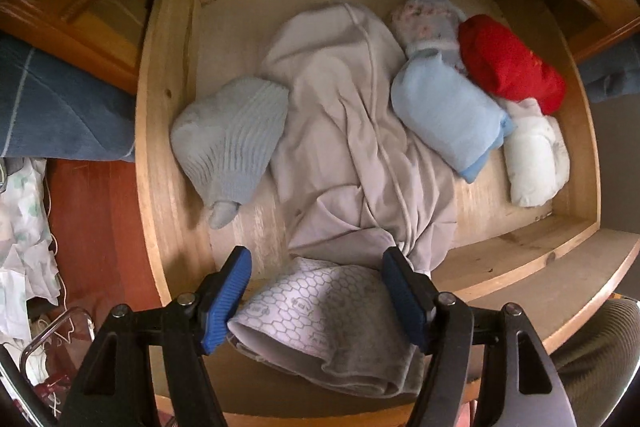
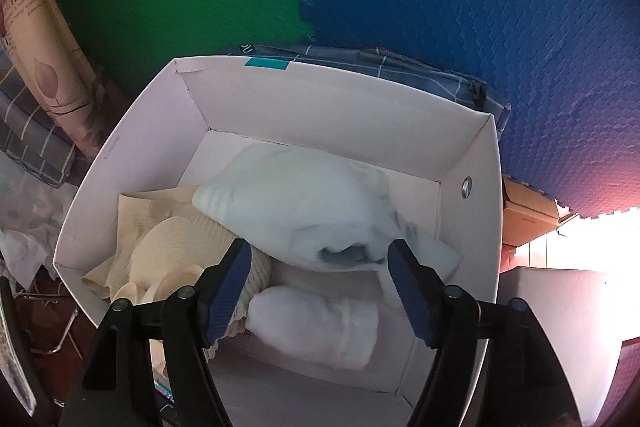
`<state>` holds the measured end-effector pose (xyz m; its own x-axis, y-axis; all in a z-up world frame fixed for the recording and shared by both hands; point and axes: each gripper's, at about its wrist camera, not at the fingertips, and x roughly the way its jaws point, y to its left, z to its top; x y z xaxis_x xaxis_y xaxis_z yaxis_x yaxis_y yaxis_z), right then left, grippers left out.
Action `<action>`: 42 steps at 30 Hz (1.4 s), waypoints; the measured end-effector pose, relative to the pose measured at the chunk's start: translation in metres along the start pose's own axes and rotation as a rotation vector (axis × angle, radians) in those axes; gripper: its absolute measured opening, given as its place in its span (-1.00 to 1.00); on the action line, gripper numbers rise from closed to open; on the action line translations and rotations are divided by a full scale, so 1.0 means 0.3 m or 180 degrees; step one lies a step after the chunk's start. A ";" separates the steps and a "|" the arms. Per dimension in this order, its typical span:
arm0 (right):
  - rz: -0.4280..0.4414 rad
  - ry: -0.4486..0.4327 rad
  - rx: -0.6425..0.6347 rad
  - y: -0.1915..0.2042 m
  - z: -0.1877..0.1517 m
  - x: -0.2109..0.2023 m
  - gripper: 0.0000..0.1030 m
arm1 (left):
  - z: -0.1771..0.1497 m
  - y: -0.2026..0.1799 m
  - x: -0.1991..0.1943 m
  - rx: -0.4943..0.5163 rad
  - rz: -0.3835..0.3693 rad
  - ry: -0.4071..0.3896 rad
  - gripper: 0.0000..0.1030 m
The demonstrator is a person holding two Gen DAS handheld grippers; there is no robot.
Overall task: Take underwear out of drawer
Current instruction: 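Open the right tool in the box while the left tool grasps the grey patterned underwear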
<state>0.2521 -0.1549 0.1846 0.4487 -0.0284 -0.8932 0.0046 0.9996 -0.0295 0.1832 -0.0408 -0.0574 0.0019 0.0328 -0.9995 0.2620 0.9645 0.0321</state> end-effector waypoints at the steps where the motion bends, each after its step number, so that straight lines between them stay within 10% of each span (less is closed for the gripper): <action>1: 0.0019 0.0007 0.0010 0.000 -0.003 -0.001 0.42 | 0.001 -0.002 0.009 -0.0007 0.0016 0.0039 0.37; 29: 0.0135 0.0134 0.0010 -0.011 -0.123 0.012 0.52 | 0.121 0.069 0.179 -0.0405 -0.0108 0.0664 0.50; 37: 0.0173 0.0134 0.0023 -0.022 -0.147 -0.006 0.52 | 0.111 0.062 0.180 -0.0280 -0.0242 0.0569 -0.50; 42: 0.0204 0.0118 0.0077 -0.036 -0.154 -0.018 0.52 | 0.090 0.085 0.161 -0.0329 -0.0323 0.0388 -0.64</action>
<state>0.2082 -0.1660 0.1691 0.4155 0.0357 -0.9089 -0.0011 0.9992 0.0387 0.2162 -0.0217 -0.1049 -0.1381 -0.0405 -0.9896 0.1545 0.9861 -0.0619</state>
